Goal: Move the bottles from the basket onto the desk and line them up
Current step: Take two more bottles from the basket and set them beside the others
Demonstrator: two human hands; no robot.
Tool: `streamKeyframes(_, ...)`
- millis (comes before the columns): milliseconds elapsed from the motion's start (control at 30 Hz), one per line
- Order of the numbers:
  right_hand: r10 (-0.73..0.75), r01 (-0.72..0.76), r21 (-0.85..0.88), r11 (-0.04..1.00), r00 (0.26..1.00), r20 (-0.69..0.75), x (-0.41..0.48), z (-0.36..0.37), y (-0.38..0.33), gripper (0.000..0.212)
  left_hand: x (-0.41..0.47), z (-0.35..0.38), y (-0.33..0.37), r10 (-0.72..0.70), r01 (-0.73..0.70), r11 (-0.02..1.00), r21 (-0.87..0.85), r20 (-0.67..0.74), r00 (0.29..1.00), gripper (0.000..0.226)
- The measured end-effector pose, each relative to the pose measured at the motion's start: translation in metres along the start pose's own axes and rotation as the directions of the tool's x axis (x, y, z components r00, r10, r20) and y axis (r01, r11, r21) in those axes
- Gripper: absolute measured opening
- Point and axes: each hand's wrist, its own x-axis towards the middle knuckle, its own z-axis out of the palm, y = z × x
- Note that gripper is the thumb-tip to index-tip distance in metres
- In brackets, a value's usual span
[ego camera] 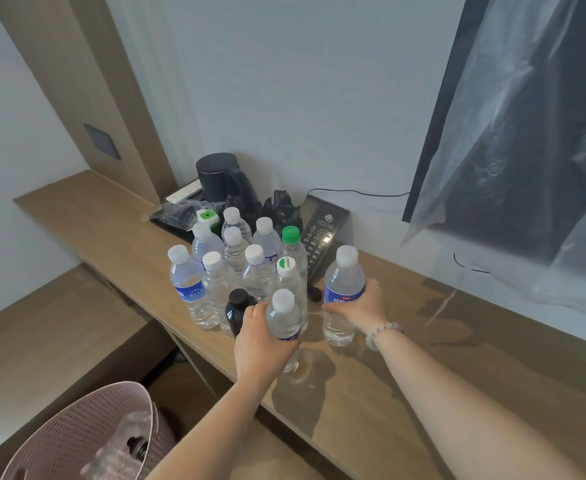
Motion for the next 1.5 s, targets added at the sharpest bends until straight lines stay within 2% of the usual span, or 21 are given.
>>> streamKeyframes(100, -0.061, 0.063, -0.193, 0.979, 0.998, 0.017, 0.0, 0.003, -0.004, 0.073, 0.004, 0.001, -0.001, -0.009, 0.008, 0.998, -0.058, -0.003, 1.0, 0.071)
streamKeyframes(267, -0.088, 0.111, -0.33, 0.937, 0.993, 0.082, 0.004, 0.014, -0.014, 0.068, 0.013, 0.002, -0.001, -0.033, 0.03, 0.992, -0.124, -0.019, 0.999, 0.068)
streamKeyframes(467, -0.021, 0.027, -0.289, 0.957, 0.999, 0.025, 0.013, 0.026, -0.014, 0.068, 0.014, 0.005, -0.004, -0.037, 0.03, 0.99, -0.139, -0.047, 0.998, 0.069)
streamKeyframes(633, -0.014, 0.015, -0.199, 0.98, 1.0, 0.006, 0.021, 0.031, -0.017, 0.064, 0.012, 0.004, -0.004, -0.011, 0.018, 0.998, 0.066, -0.114, 0.993, 0.079)
streamKeyframes(733, 0.011, -0.007, -0.154, 0.988, 1.0, 0.023, 0.026, 0.033, -0.019, 0.059, 0.018, -0.001, -0.007, -0.008, 0.025, 0.987, 0.157, -0.109, 0.994, 0.073)
streamKeyframes(933, 0.053, -0.04, -0.13, 0.991, 0.994, 0.095, 0.036, 0.034, -0.024, 0.066, 0.017, 0.001, -0.004, -0.022, 0.027, 0.995, 0.096, -0.052, 0.998, 0.071)
streamKeyframes(1233, 0.064, -0.053, -0.097, 0.994, 0.99, 0.123, 0.04, 0.037, -0.024, 0.069, 0.015, 0.001, -0.002, -0.015, 0.022, 0.989, 0.146, -0.047, 0.999, 0.069)
streamKeyframes(1500, 0.06, -0.043, -0.113, 0.993, 0.987, 0.15, 0.037, 0.036, -0.02, 0.083, 0.015, -0.003, -0.002, 0.012, -0.005, 0.985, 0.174, -0.041, 0.999, 0.089)
